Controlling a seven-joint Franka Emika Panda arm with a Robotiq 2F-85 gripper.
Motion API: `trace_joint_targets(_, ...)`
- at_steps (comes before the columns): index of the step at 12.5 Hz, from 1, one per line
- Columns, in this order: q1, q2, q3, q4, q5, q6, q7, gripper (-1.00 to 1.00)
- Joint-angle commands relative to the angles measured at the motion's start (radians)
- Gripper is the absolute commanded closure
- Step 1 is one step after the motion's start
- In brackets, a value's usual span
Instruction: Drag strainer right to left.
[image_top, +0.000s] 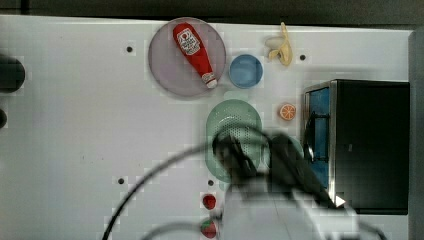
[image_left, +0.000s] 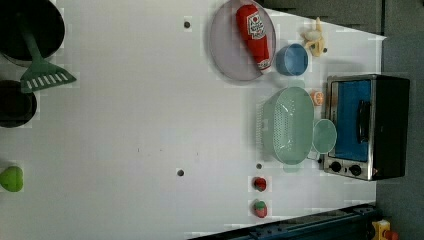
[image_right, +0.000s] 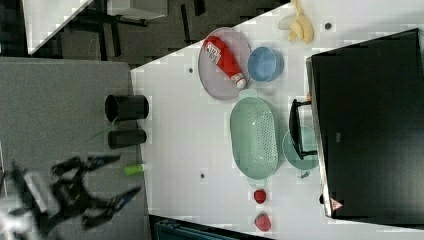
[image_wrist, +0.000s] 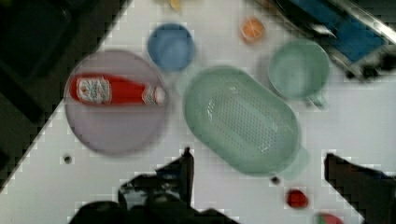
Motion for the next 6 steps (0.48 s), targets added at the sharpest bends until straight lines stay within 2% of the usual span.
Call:
trace_joint_targets(1,0.006,0.245,0.004,-0.216,0.008,0.156,0.146,-1.00)
trace_joint_targets(6,0.010,0.512,0.012,-0.336,0.008,0.601,0.442,-1.00)
